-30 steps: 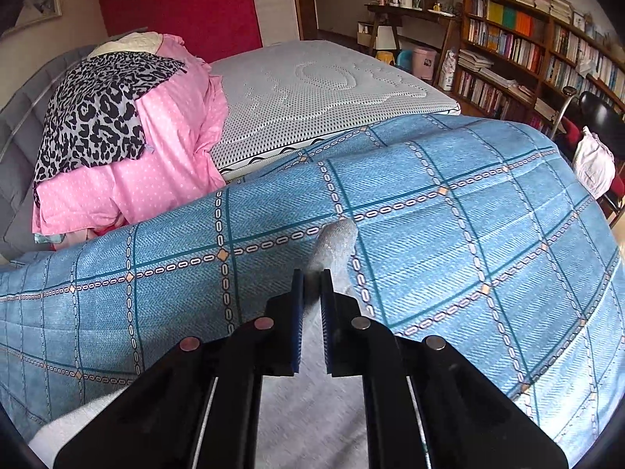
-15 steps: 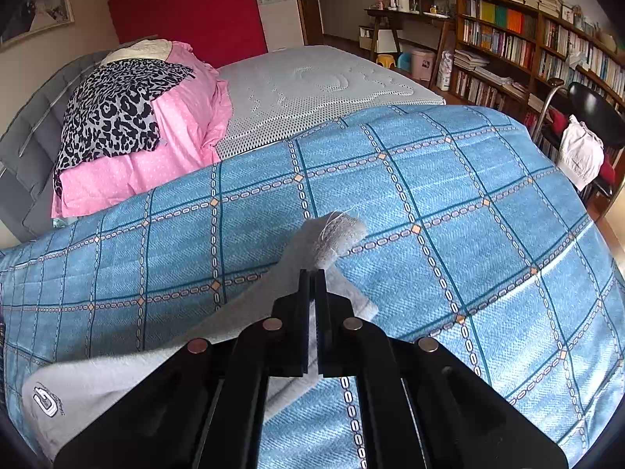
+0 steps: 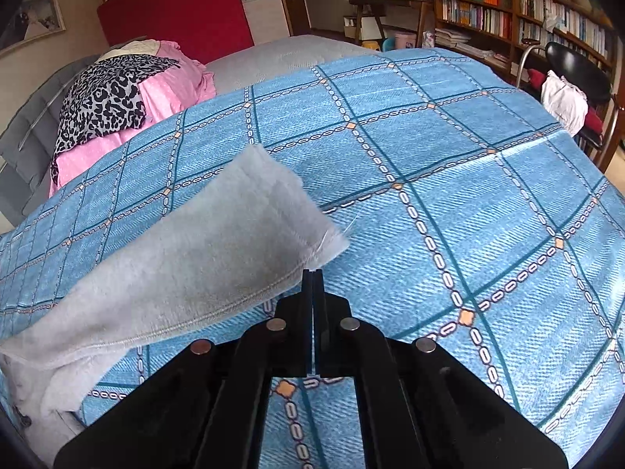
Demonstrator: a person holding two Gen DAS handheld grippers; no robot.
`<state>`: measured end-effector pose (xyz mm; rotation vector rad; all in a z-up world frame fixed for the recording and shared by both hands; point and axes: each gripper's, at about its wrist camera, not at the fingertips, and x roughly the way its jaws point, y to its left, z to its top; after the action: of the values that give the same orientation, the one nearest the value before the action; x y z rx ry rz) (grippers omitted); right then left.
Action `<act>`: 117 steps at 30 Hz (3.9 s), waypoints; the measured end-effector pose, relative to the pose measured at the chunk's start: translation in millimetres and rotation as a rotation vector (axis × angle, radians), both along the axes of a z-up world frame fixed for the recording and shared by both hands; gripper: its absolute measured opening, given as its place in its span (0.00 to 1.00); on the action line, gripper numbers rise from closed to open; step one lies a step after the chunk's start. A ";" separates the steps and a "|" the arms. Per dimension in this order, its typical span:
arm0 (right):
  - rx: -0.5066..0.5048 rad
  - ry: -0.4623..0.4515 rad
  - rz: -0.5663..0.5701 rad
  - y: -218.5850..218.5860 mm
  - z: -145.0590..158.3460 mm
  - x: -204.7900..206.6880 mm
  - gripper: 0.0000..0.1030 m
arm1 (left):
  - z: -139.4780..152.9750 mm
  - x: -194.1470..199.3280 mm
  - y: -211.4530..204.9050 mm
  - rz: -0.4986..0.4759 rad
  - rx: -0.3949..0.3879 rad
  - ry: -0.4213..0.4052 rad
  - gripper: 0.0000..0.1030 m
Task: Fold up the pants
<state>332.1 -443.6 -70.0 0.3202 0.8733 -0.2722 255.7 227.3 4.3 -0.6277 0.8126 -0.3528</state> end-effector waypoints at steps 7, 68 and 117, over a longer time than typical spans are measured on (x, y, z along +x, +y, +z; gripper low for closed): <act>0.147 -0.030 0.006 -21.5 -6.4 -7.7 0.02 | -21.6 22.5 -6.2 0.152 -0.038 0.102 0.76; 0.397 -0.383 -0.083 -56.0 76.6 -286.6 0.10 | 28.1 -121.2 3.1 0.182 -0.038 0.040 0.05; -0.029 -0.375 -0.334 -31.1 26.9 -436.7 0.39 | 18.9 -240.8 -22.0 0.254 0.370 -0.094 0.48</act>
<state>-104.6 -474.7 -43.1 0.4734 0.4429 -0.5156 14.9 205.3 23.1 -0.3586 0.6758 0.0028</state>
